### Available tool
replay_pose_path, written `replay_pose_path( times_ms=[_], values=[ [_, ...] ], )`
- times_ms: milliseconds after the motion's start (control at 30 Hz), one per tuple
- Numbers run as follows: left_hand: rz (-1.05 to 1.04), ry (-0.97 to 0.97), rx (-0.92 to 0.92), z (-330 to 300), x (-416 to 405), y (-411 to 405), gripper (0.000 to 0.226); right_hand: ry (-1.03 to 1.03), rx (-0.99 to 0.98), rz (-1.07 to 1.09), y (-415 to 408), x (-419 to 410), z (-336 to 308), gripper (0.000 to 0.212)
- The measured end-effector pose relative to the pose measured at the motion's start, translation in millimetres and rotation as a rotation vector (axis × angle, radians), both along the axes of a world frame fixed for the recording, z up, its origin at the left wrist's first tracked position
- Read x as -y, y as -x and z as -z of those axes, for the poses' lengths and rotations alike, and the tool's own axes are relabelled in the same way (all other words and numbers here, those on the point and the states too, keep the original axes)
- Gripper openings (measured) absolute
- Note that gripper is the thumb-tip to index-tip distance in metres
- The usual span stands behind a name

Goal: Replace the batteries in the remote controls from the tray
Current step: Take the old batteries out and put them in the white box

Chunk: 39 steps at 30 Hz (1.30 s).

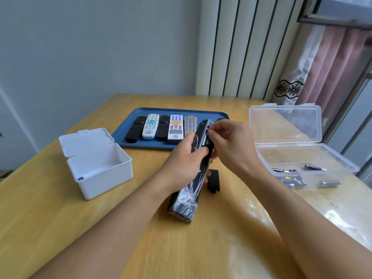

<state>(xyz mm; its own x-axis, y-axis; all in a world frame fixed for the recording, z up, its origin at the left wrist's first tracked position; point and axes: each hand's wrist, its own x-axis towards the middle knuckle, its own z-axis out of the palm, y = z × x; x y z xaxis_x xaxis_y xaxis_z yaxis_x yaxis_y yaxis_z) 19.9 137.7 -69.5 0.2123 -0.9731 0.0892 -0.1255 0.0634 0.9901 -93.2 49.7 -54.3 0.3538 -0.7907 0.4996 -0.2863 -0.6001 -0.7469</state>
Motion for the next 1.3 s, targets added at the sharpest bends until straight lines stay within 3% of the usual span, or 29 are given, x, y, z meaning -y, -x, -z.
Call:
replay_pose_path(
  times_ms=[600,900,1033,1133,1300],
  values=[
    [-0.009,-0.002,-0.008,5,3,-2,0.015,-0.053,-0.010,-0.011,0,3,4,0.015],
    [0.005,-0.004,-0.021,2,1,1,0.014,-0.028,-0.107,0.006,-2,10,1,0.019],
    [0.016,0.002,-0.019,2,1,-1,0.025,-0.051,-0.125,-0.082,5,7,-4,0.005],
    [0.033,0.006,-0.020,2,0,-1,0.035,0.019,-0.227,-0.104,14,3,-12,0.023],
    [0.030,-0.003,-0.012,3,0,-2,0.035,0.219,-0.348,-0.105,19,-1,-20,0.025]
  ],
)
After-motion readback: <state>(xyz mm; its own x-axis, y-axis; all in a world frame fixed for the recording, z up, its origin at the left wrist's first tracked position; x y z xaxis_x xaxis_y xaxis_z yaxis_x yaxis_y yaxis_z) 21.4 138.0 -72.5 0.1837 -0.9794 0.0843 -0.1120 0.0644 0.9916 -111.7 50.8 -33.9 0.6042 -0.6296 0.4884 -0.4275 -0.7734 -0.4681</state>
